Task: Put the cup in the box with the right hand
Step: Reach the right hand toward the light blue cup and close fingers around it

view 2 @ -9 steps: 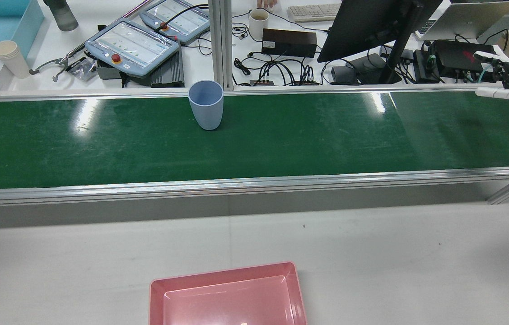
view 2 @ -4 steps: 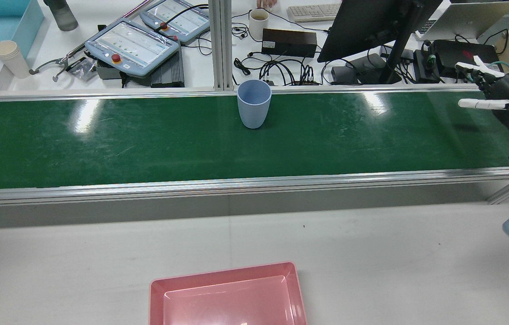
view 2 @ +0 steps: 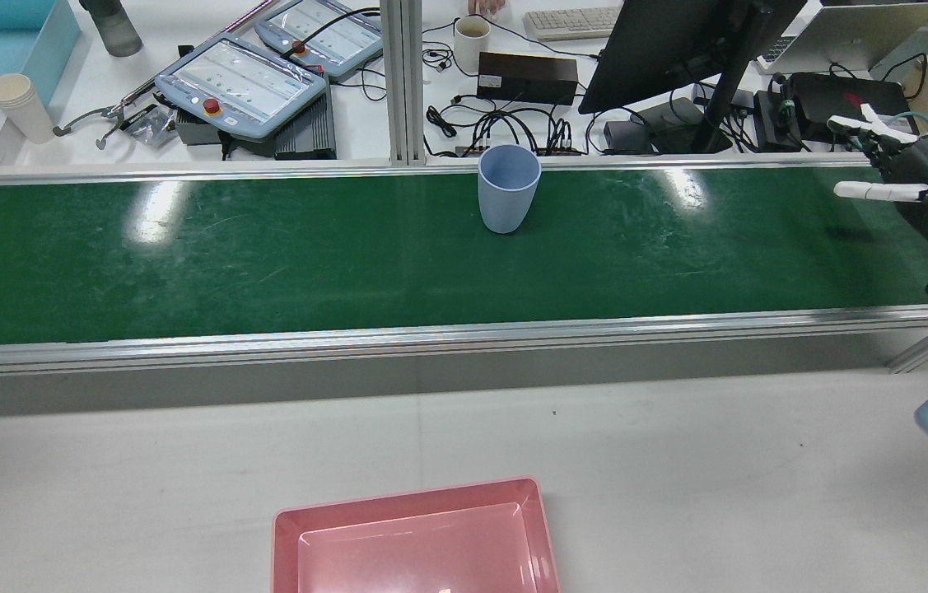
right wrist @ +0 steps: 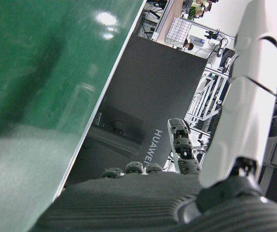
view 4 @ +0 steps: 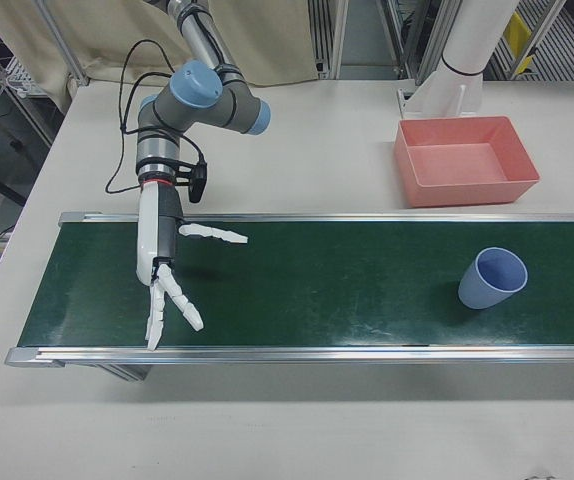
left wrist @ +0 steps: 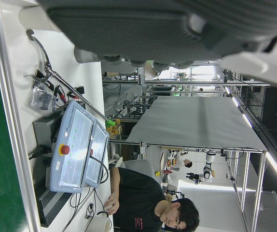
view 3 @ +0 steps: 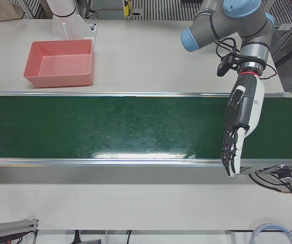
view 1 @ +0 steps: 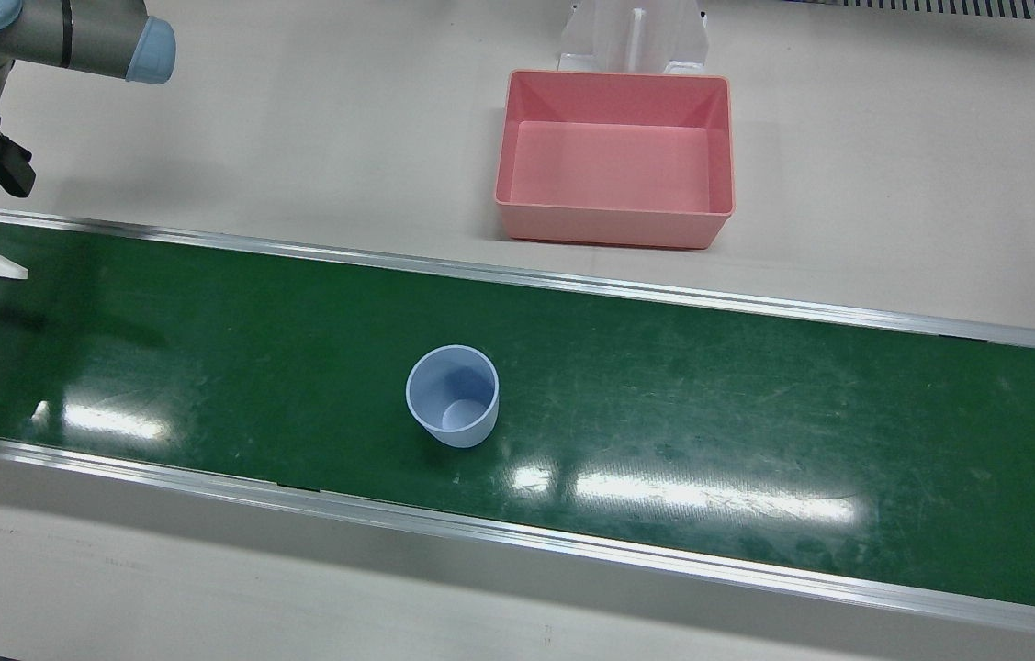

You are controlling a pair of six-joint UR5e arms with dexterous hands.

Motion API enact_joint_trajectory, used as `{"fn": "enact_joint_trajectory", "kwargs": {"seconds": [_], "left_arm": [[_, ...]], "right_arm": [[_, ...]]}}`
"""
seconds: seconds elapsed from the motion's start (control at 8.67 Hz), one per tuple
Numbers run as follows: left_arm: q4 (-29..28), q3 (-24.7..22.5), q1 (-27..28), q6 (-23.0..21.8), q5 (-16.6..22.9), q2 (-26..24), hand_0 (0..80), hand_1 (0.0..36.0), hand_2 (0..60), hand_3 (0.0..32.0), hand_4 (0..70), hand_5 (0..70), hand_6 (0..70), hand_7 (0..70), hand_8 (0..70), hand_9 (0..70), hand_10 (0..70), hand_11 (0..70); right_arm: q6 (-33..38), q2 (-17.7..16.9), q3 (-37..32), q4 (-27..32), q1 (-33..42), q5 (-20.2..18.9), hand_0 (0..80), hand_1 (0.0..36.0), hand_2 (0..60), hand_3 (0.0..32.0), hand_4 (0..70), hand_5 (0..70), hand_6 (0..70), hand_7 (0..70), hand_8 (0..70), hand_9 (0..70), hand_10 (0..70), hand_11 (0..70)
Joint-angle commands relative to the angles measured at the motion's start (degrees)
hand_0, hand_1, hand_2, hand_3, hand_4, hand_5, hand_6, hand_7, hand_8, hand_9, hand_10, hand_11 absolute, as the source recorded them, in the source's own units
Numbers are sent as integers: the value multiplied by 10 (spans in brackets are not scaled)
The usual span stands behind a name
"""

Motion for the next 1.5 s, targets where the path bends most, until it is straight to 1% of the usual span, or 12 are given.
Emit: {"fn": "enact_joint_trajectory", "kwargs": {"seconds": [0.0, 1.15, 1.38], "left_arm": [[0, 0, 0, 0, 0, 0, 0, 0, 0, 0, 0, 0, 0, 0, 0, 0, 0, 0], [0, 0, 0, 0, 0, 0, 0, 0, 0, 0, 0, 0, 0, 0, 0, 0, 0, 0], [0, 0, 1, 0, 0, 0, 0, 0, 0, 0, 0, 0, 0, 0, 0, 0, 0, 0]], "right_arm": [[0, 0, 1, 0, -3, -1, 503, 209, 89, 0, 0, 64, 5, 0, 24, 5, 0, 0], [-1, -3, 0, 0, -17, 0, 497, 201, 92, 0, 0, 62, 8, 0, 28, 12, 0, 0], [-1, -3, 0, 0, -25, 11, 495, 199, 92, 0, 0, 62, 7, 0, 28, 12, 0, 0]]}}
